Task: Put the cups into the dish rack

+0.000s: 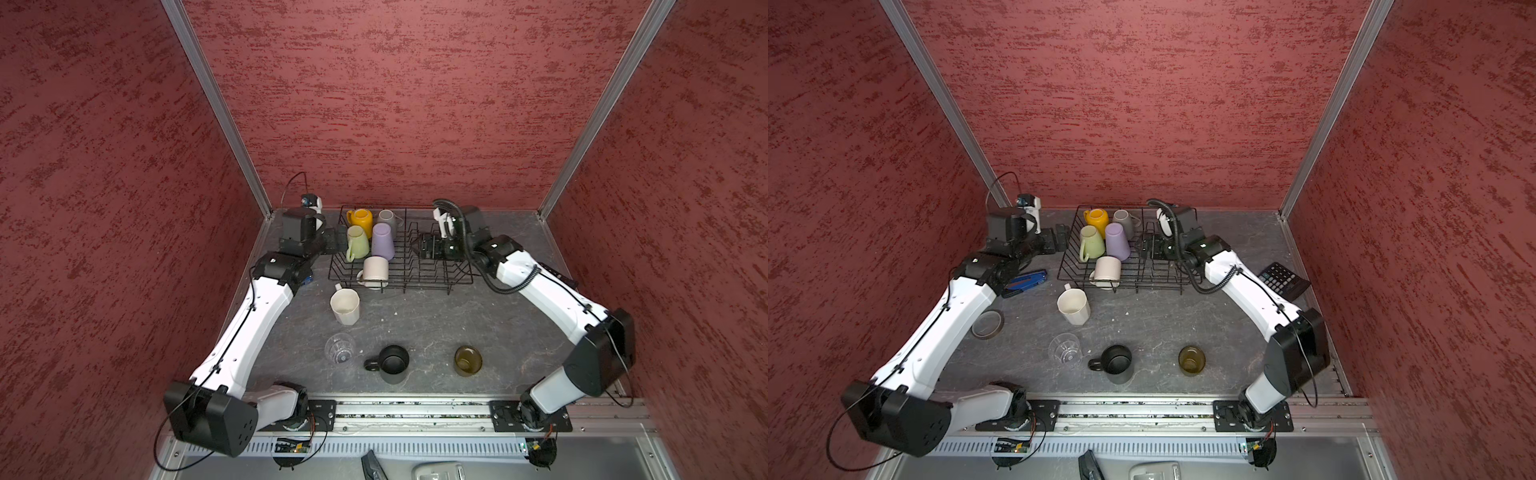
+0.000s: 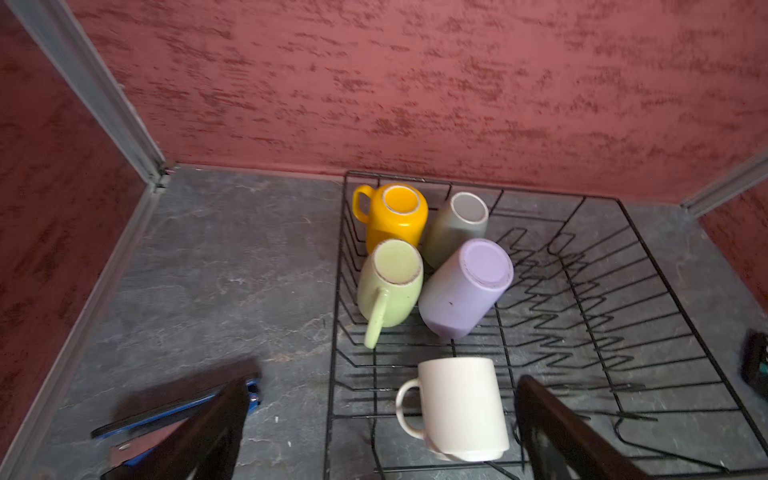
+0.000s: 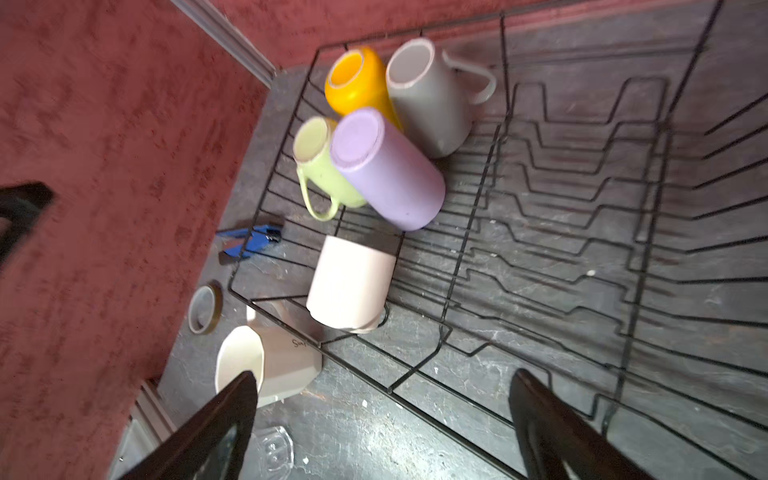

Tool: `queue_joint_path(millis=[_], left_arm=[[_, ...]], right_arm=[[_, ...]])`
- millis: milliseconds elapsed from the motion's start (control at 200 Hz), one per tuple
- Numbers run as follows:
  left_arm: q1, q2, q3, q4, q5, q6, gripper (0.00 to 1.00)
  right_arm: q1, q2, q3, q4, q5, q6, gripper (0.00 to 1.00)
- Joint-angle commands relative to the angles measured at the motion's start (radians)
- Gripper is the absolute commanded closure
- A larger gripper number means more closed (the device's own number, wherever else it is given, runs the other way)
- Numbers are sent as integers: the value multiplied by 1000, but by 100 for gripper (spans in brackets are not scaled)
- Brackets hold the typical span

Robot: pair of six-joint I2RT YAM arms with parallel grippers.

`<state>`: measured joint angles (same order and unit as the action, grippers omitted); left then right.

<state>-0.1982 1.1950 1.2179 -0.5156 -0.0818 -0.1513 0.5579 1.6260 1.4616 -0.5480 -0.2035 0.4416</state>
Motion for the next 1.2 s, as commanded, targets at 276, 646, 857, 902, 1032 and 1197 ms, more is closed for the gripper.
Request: queue_joint_path(millis=[276, 646, 857, 902, 1032, 1197], left_arm=[[186, -172, -150, 57, 148, -90, 0], [268, -214, -191, 70, 238, -114, 0], [286, -226, -196, 72, 269, -126, 0], [290, -228, -198, 74, 277, -126, 0], [298, -236, -202, 78, 292, -134, 0], [307, -241, -206, 79, 313, -138, 0]], right_arm=[[171, 302, 213, -119, 210, 38, 2], [199, 491, 393, -141, 271, 84, 1], [211, 601, 499, -188, 286, 99, 1], [214, 618, 514, -192, 289, 105, 1], [217, 654, 546, -205, 287, 121, 1], [223, 685, 562, -221, 287, 129, 5]])
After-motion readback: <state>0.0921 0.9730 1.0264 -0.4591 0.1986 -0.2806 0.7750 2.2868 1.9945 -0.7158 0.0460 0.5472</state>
